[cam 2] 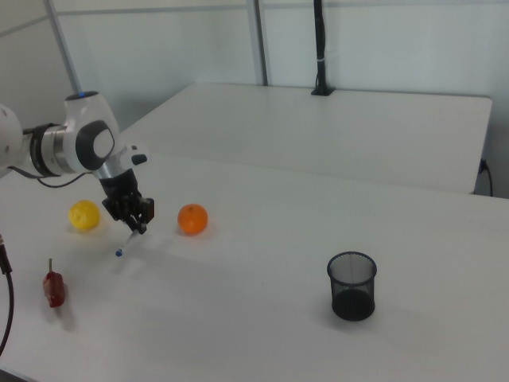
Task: Place marker
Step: 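Lift the marker and carry it toward the black mesh pen cup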
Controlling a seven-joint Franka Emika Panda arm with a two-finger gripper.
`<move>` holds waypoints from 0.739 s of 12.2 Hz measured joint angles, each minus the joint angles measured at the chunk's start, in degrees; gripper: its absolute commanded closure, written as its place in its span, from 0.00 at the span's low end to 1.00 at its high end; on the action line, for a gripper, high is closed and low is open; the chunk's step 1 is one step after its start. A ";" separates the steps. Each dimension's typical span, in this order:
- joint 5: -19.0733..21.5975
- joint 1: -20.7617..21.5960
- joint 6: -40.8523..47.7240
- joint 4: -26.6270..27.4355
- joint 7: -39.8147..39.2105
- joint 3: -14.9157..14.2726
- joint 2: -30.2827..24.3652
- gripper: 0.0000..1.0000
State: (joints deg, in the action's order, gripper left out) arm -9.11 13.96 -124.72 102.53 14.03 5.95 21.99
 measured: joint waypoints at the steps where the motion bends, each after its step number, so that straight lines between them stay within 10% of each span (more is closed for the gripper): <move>1: 0.24 -0.92 1.52 -0.12 0.00 -0.01 -2.50 1.00; 9: 7.89 -6.80 15.49 -2.55 -1.37 -0.35 -16.57 1.00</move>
State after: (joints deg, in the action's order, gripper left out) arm -1.23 7.16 -109.23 99.98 12.66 5.61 5.42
